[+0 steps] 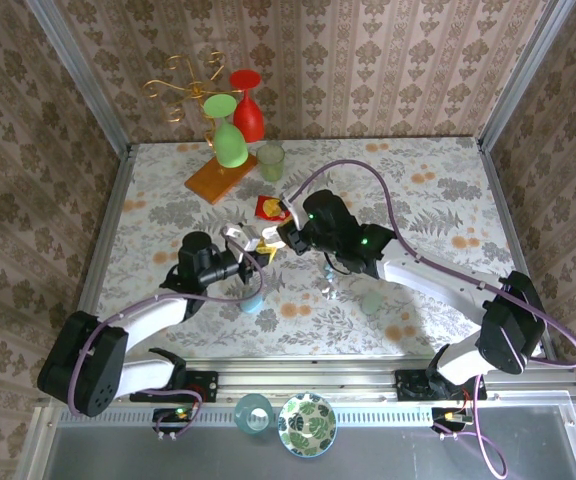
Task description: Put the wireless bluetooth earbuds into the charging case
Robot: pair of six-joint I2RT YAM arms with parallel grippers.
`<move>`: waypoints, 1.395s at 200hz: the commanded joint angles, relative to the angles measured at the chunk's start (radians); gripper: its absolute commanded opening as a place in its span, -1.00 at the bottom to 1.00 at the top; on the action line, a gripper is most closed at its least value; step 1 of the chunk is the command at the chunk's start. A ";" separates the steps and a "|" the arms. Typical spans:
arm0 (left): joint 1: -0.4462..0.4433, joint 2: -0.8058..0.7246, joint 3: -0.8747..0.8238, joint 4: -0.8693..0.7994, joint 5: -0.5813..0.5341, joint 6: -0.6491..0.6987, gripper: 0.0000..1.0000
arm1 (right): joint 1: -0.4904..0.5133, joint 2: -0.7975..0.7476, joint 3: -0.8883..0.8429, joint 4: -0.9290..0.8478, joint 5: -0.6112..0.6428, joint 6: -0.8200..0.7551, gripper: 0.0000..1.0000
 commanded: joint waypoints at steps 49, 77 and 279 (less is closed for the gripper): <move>-0.007 0.013 0.060 -0.015 0.087 -0.090 -1.00 | 0.002 0.035 0.042 0.064 -0.042 -0.021 -0.58; -0.013 0.023 0.069 -0.005 0.098 -0.116 -1.00 | 0.001 0.047 0.040 0.070 -0.040 -0.025 -0.58; -0.012 0.036 0.114 0.015 0.086 -0.218 -1.00 | 0.001 0.068 0.002 0.082 -0.023 -0.030 -0.58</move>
